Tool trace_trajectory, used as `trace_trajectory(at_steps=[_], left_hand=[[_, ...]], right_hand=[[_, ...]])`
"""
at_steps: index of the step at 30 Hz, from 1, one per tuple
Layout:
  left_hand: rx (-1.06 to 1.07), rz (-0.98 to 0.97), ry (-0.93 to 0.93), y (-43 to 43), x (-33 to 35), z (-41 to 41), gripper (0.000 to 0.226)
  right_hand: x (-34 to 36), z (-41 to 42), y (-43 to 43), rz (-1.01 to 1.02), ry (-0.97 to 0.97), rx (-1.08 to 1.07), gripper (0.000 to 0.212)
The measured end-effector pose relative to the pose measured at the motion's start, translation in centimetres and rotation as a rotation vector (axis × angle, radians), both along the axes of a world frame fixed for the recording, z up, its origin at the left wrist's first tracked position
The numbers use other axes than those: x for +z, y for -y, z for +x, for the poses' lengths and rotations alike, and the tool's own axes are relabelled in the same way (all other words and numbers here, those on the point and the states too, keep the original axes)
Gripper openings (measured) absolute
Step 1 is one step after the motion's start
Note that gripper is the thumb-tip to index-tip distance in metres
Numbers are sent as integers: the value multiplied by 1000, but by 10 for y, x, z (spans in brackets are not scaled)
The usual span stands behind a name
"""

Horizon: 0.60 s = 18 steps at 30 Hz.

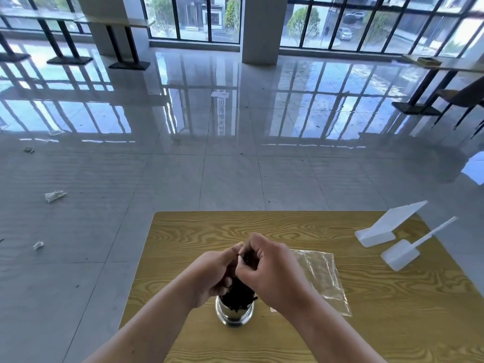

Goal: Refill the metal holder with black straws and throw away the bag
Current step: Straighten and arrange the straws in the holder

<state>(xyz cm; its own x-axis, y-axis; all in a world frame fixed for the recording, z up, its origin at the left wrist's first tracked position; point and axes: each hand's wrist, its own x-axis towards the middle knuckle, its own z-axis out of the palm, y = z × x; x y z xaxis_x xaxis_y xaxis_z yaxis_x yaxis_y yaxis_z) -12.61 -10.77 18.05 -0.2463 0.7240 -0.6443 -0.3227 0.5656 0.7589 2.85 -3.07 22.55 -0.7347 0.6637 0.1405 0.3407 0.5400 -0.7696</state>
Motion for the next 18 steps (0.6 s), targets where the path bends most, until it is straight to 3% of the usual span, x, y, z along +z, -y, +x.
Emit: trace_trajectory(at_steps=[4, 6, 10, 13, 18], left_hand=[[160, 49, 261, -2, 5, -8, 26], [247, 85, 277, -5, 8, -13, 22], [320, 178, 45, -10, 12, -20, 23], [318, 253, -144, -11, 13, -25, 26], [155, 319, -466, -10, 9, -26, 21]], right_hand=[[-2, 7, 4, -62, -69, 66, 11], [-10, 13, 4, -121, -75, 67, 9], [-29, 30, 0, -269, -63, 24, 9], [-44, 35, -6, -240, 20, 9, 18], [-62, 34, -18, -183, 218, 9, 15]])
